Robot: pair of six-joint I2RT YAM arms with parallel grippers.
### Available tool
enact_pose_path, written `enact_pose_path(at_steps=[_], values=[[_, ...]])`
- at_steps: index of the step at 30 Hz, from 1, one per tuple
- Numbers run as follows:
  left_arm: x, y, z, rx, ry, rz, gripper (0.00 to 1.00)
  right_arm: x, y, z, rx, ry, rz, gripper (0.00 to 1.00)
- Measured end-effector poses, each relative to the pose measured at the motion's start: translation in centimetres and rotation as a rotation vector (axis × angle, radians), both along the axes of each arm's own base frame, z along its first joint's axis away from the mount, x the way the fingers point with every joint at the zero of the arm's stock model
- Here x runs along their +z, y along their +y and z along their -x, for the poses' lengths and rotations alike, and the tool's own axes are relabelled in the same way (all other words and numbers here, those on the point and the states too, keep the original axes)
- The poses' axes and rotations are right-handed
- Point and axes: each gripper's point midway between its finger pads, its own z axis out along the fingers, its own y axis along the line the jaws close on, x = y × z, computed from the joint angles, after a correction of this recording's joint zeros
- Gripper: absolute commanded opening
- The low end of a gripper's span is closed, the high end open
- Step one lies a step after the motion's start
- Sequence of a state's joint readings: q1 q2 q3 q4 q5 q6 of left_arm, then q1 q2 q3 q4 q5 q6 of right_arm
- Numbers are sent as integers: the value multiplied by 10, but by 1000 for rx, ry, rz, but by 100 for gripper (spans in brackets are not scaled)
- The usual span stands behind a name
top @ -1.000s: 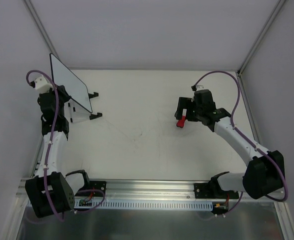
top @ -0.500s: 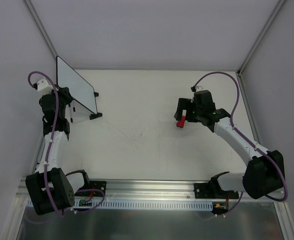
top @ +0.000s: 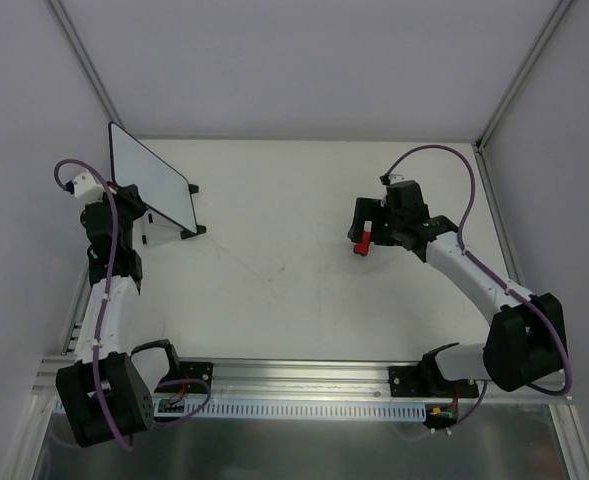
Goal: Erase the whiteboard
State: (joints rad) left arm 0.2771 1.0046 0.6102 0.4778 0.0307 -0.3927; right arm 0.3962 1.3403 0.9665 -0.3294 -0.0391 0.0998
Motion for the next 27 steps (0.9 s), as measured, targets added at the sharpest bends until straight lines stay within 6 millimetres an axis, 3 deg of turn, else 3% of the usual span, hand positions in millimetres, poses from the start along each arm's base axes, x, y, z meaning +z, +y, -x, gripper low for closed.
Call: enact_pose_path(at_steps=[12, 17, 20, 27], values=[[-3, 3, 5, 21, 14, 21, 0, -3, 0, 0, -1, 9, 1, 99], [-5, 5, 6, 28, 16, 25, 5, -3, -1, 0, -1, 9, 1, 99], [-7, 5, 7, 30, 17, 26, 13, -3, -1, 0, -1, 9, 1, 99], [-24, 6, 11, 37, 52, 35, 22, -3, 0, 0, -1, 9, 0, 99]])
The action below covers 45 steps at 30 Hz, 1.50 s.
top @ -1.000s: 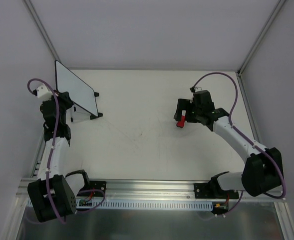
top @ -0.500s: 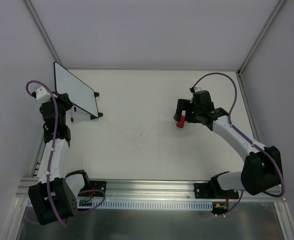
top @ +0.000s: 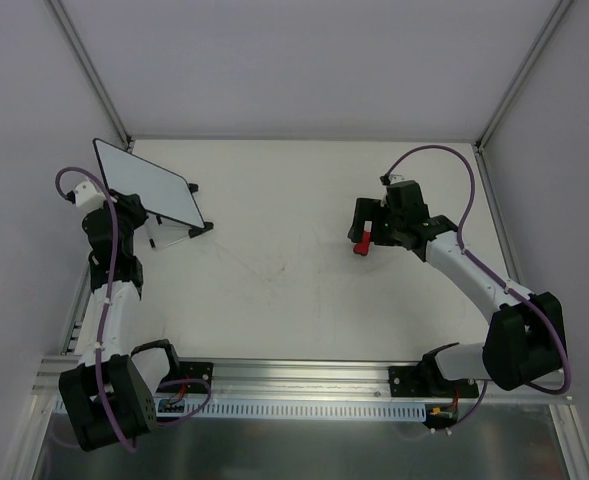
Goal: Erase the whiteboard
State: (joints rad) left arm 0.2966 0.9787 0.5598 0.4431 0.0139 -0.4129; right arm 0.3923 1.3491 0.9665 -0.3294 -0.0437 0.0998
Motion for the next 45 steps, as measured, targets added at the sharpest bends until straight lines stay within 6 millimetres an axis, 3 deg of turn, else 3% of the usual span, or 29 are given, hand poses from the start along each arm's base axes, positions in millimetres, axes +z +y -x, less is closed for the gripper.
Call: enact_pose_path(at_steps=[12, 16, 24, 45], values=[[-23, -2, 9, -2, 49, 1, 26, 0, 2, 1, 7, 4, -9, 99], [-29, -4, 13, -7, 58, -7, 19, 0, 3, 1, 9, 6, -15, 99], [-23, -10, 17, -40, 41, -21, 0, -7, 4, 3, 8, 29, -16, 99], [-5, -14, 16, -26, 44, 89, 0, -11, 7, 5, 11, 52, -31, 99]])
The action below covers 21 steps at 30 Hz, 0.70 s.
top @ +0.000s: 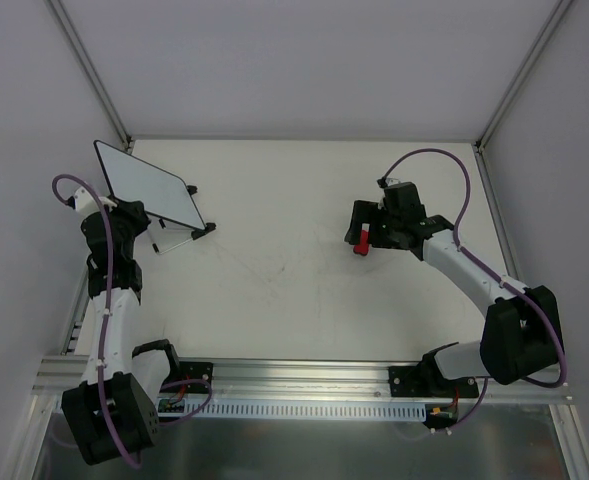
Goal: Erase the whiteboard
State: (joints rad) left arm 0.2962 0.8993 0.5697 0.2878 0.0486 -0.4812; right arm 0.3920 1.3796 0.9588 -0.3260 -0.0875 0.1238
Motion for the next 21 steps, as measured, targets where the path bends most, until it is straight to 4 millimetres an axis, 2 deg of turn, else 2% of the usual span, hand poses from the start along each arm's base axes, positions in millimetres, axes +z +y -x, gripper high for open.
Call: enact_pose_path(at_steps=[21], values=[[0, -6, 12, 9, 26, 58, 0, -1, 1, 1, -1, 7, -8, 99]])
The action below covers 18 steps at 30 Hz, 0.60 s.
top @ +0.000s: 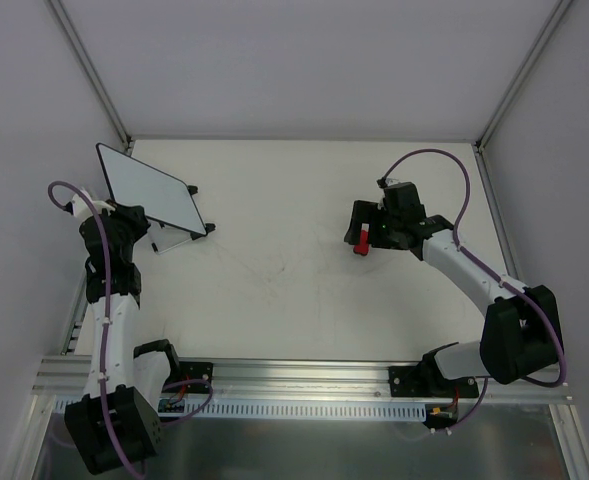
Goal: Erase the whiteboard
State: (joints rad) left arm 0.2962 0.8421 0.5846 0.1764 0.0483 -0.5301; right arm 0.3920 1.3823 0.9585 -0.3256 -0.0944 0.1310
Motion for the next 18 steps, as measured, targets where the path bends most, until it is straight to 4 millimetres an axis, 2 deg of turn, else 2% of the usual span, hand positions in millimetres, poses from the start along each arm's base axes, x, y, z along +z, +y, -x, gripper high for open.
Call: enact_pose_path(at_steps=[15, 18], values=[[-1, -3, 8, -2, 2, 11, 0, -2, 1, 0, -4, 6, -8, 99], [-2, -4, 9, -2, 2, 11, 7, -2, 1, 0, -5, 6, -9, 99]])
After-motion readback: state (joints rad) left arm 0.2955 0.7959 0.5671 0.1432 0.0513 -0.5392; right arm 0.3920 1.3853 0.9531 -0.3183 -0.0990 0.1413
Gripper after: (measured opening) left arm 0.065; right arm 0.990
